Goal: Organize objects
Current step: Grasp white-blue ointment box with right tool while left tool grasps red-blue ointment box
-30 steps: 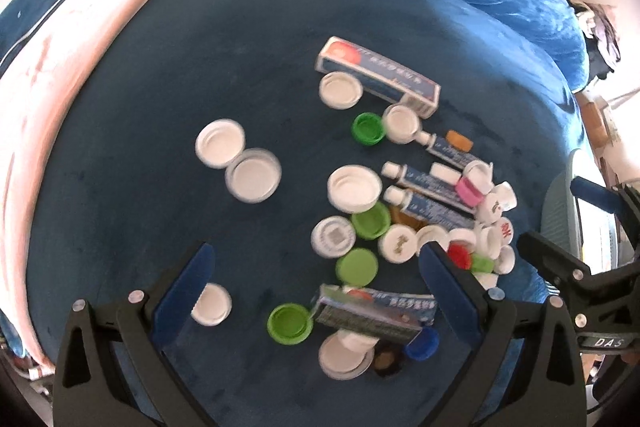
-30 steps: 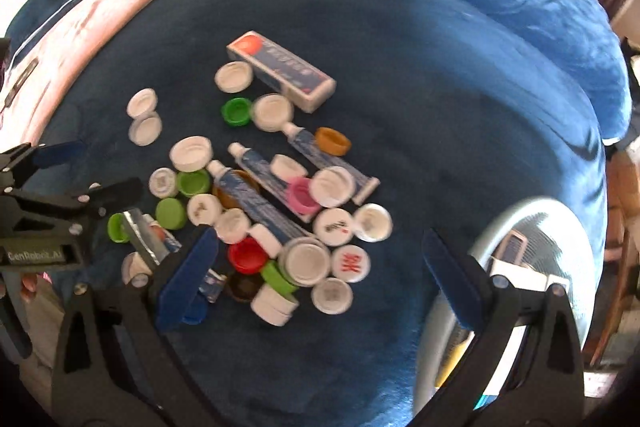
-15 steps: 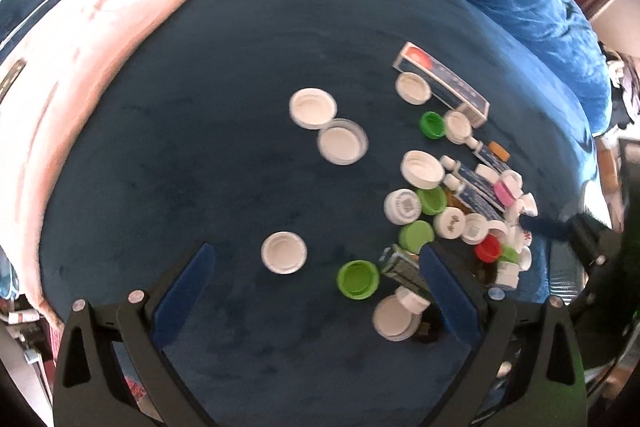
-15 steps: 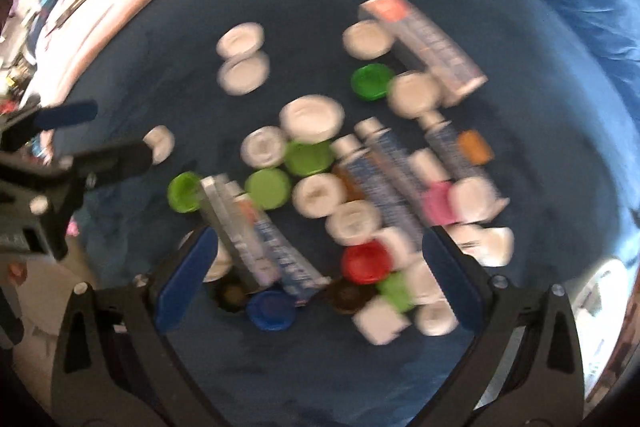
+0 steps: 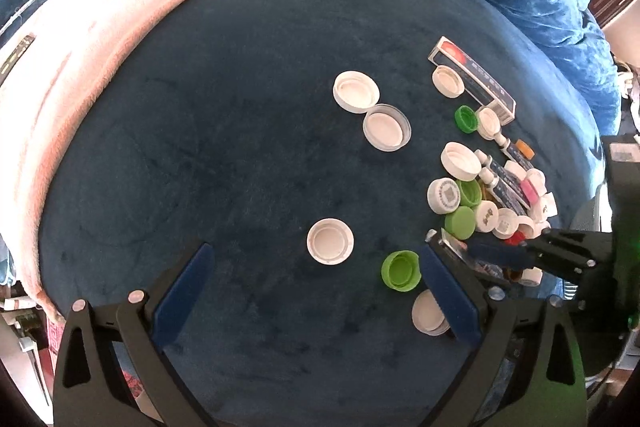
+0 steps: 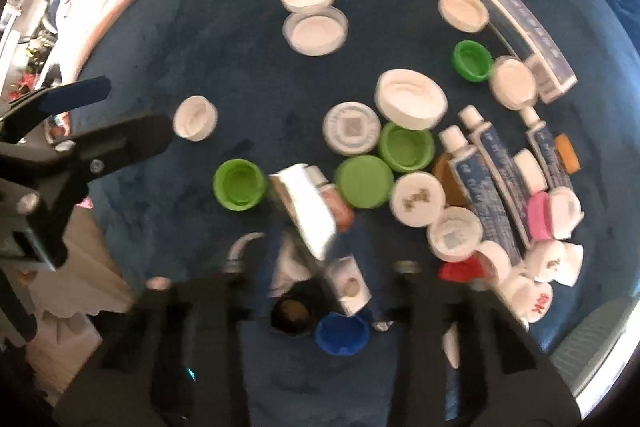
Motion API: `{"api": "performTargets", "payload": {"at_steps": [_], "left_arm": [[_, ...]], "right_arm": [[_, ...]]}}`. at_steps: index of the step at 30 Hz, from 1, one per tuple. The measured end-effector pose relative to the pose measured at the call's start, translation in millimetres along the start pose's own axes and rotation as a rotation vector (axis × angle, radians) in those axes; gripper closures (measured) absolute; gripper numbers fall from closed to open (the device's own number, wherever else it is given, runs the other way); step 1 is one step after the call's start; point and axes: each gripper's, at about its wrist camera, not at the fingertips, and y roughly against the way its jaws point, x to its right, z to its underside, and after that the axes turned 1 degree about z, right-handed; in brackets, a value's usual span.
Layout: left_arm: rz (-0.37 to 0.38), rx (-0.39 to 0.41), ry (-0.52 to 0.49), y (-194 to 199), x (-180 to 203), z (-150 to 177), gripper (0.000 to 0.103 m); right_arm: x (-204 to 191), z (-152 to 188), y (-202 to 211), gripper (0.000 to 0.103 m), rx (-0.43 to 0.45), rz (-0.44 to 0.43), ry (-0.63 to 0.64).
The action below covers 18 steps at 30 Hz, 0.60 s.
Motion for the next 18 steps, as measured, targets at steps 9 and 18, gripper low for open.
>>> {"api": "performTargets", "payload": {"at_steps": [9,18], "left_arm": [[0.007,-0.01,-0.036,-5,5,1,0.001],[0.017,-0.025,-0.04,-12,7,1,0.001]], "right_arm": [[10,7,22,0.083,0.074,-0.028,-0.067],[4,-13,-3,0.083,0.012,0.015,-0.063]]}}
